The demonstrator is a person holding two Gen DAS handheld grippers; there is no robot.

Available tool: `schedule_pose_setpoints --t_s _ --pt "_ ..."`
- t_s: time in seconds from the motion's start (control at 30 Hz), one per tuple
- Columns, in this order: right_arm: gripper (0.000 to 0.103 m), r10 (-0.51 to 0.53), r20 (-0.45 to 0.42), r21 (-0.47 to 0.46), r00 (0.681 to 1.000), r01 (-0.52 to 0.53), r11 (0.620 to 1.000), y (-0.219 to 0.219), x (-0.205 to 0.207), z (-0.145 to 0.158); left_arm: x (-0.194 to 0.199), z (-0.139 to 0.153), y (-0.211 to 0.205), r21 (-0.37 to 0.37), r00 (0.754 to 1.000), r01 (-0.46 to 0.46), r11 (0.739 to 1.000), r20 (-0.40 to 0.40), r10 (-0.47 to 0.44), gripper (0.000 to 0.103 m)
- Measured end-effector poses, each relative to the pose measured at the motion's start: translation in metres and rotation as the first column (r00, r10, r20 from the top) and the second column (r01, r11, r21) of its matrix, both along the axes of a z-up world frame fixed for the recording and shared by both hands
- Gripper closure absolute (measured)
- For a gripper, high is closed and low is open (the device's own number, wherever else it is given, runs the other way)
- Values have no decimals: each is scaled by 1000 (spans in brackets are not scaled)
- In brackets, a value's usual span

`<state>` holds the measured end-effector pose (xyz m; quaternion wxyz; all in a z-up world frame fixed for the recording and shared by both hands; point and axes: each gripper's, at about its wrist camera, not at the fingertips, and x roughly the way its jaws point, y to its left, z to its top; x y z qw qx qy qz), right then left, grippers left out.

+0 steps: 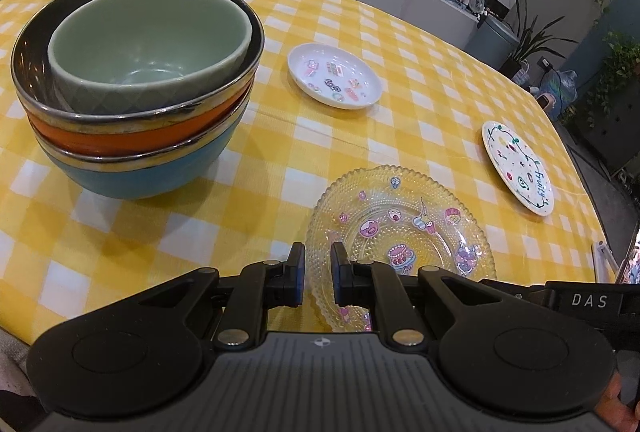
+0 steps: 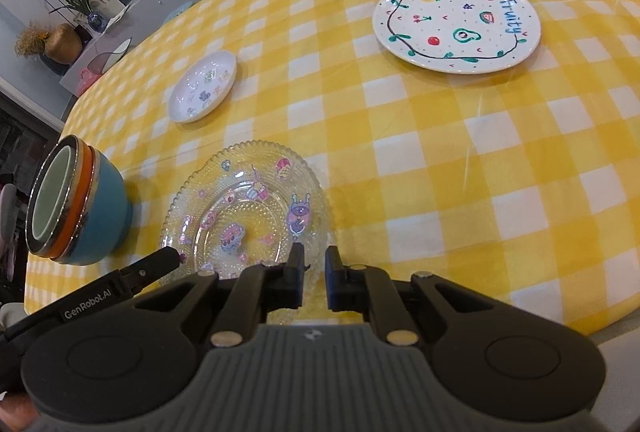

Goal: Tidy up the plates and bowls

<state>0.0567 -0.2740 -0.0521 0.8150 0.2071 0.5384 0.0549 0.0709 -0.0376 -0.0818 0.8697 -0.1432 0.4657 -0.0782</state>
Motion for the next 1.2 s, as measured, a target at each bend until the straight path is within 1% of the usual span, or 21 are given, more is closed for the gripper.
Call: schedule_pose_setpoints --t_s 0.2,0.27,0.3,0.37,0.4,0.43,0.5,0.53,0.6,0.7,0.73,0.87,1.0,1.03,1.1,1.2 --pt "93 14 -20 -24 1000 -14 1000 3 3 -1 -1 1 -2 19 1000 12 1000 7 -12 89" --pt "92 7 -25 -17 1000 -8 1000 2 3 -1 -1 1 -2 11 1000 11 1000 4 -11 88" --pt "90 -2 -24 -7 1000 2 1000 0 3 -1 -2 2 -1 7 1000 5 1000 6 -5 87" --pt "89 -23 -5 2 1000 23 1000 -4 1 2 -3 4 1 10 1000 -8 1000 22 8 84" --pt "84 -31 4 1 1000 31 1000 -5 0 4 -3 6 2 10 999 -14 1000 32 14 80" --pt "79 -34 16 -4 999 34 999 -5 -2 7 -4 8 3 7 999 -20 1000 45 20 78" --pt "75 -26 55 -30 998 28 999 -2 -5 13 -6 13 4 7 996 -35 999 77 34 76" --pt "72 -20 76 -42 997 23 999 -1 -6 16 -7 17 3 15 995 -37 999 98 36 75" --pt "67 -7 118 -54 993 14 998 1 -8 22 -8 24 -2 36 990 -37 999 134 32 70" --pt "56 -13 161 -61 987 24 998 -2 -6 31 -7 33 -10 41 987 -24 999 158 17 68" --pt "54 -21 172 -67 985 33 997 -3 -5 34 -6 35 -14 44 987 -18 999 163 11 68" --pt "53 -41 207 -78 978 58 995 -14 7 43 -1 46 -34 66 979 14 998 202 -27 68" --pt "53 -54 277 -200 959 113 973 -31 27 54 11 57 -57 72 972 54 996 223 -69 68" --pt "53 -60 294 -221 954 128 967 -37 32 56 15 58 -62 65 971 68 996 224 -81 67" --pt "53 -89 314 -235 945 168 957 -51 45 58 25 61 -72 47 973 79 996 215 -87 57" --pt "54 -142 326 -215 935 219 952 -74 63 56 43 58 -88 6 977 109 994 185 -108 54"
